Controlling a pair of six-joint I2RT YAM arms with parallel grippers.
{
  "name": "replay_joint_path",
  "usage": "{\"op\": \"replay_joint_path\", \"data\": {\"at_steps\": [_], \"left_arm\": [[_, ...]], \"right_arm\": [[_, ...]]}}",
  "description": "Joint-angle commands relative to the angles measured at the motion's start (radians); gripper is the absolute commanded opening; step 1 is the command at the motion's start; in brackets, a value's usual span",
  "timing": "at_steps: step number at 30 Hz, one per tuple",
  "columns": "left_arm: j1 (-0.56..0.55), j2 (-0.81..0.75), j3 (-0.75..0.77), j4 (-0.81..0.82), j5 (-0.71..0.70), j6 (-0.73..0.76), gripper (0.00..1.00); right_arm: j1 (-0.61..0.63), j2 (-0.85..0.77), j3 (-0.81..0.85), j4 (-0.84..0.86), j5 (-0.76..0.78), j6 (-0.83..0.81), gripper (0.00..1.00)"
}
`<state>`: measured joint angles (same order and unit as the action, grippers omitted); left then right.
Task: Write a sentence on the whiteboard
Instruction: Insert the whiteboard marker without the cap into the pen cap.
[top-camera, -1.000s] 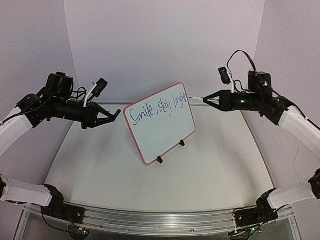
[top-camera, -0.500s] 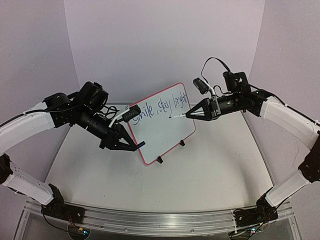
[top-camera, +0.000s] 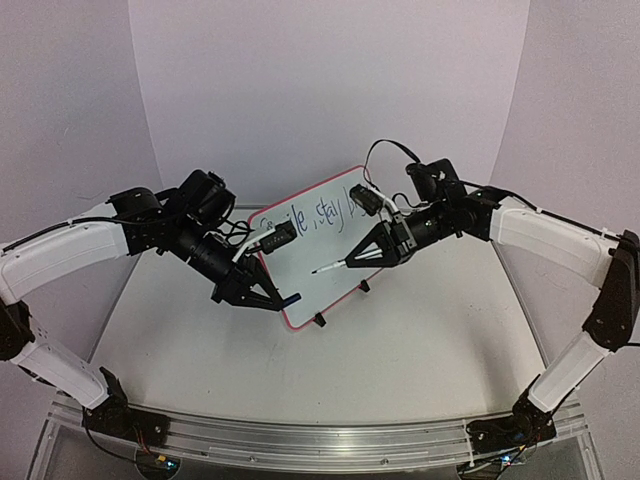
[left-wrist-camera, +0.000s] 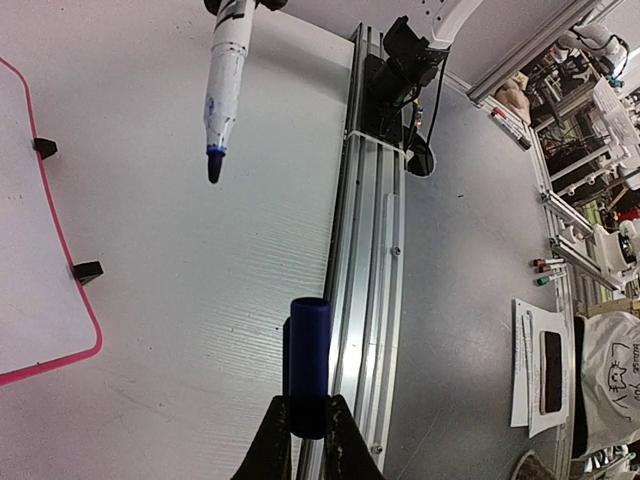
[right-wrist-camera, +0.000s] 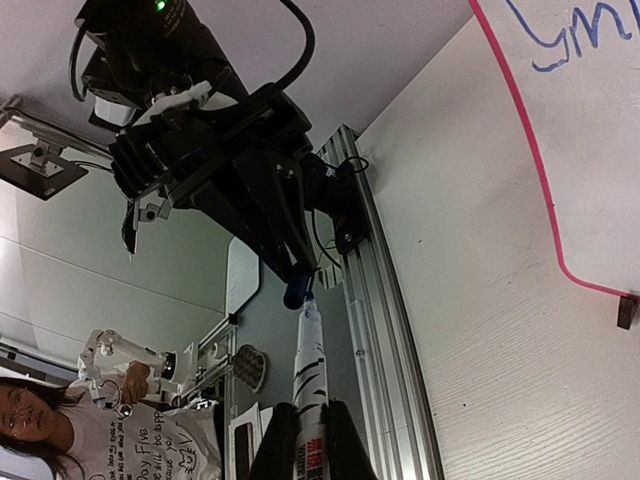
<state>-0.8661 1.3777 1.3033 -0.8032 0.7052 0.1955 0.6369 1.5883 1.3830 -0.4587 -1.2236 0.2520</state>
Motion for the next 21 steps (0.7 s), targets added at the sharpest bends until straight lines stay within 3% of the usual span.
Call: {"op": "replay_joint_path", "data": {"at_steps": [1,21], "left_arm": [[-0.007,0.000,0.041,0.019,0.000,0.025,0.00],[-0.006,0.023,0.049,0.041,-0.015,0.027,0.00]], "right_arm": [[0.022,0.023,0.046,-0.002,-0.035,-0.016,0.00],[0.065,0.047,0.041,-0.054,-0.034,-0.055,0.00]]}}
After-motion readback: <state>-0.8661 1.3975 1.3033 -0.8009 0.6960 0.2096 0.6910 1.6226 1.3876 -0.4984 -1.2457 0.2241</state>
